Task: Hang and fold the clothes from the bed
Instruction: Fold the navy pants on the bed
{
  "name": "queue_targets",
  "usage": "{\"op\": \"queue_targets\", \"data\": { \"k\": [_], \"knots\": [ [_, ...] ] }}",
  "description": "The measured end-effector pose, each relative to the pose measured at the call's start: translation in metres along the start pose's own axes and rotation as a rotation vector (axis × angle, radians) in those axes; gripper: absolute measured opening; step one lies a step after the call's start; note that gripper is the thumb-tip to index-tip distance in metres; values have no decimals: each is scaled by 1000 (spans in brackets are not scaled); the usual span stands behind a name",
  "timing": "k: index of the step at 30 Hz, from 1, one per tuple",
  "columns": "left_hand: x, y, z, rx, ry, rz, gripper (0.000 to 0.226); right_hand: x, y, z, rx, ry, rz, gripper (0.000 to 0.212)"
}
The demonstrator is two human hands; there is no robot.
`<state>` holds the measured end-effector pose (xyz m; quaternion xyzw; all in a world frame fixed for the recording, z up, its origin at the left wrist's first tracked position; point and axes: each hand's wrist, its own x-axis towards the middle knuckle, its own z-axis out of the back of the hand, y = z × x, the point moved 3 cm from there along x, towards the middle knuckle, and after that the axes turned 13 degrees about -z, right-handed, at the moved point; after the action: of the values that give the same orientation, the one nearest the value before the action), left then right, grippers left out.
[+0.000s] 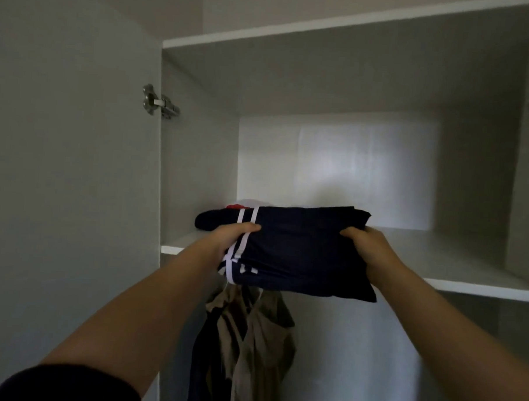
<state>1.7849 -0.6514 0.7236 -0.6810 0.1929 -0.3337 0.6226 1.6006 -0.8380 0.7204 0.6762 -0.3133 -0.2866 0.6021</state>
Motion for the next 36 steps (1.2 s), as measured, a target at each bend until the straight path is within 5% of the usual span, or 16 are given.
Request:
{"op": "queue_targets", "data": {
  "k": [8, 11, 14, 17, 19, 21, 24, 26, 29, 36],
  "knots": [
    [128, 10, -19, 264, 179, 79, 44, 128, 16, 10, -210, -253, -106, 39],
    [166, 12, -47, 703, 191, -313, 68, 160, 3, 34, -349, -351, -173, 34],
    [178, 3, -85, 855, 399, -633, 51, 187, -1, 45, -416, -390, -171, 31],
    [199, 23, -118, 1211, 667, -556, 64, 210, 6, 38, -530, -317, -105, 32],
    [215, 36, -122, 1516, 693, -453, 70, 224, 7, 31, -677, -256, -70, 42],
    [227, 45, -123, 1639, 657, -390, 70, 235, 12, 30, -806, -366, 24, 62],
    [240, 54, -126, 1662, 565, -390, 71, 235, 23, 25, -905, -485, 294, 62],
    [246, 57, -128, 1657, 541, -391, 70, 238, 20, 19, -1007, -316, 345, 46],
    [252, 58, -124, 1611, 483, -443, 66, 242, -8, 12, -1319, 10, 144, 46],
    [248, 57, -107, 1539, 430, -436, 62, 243, -12, 9, -1444, -206, 334, 53]
  ]
}}
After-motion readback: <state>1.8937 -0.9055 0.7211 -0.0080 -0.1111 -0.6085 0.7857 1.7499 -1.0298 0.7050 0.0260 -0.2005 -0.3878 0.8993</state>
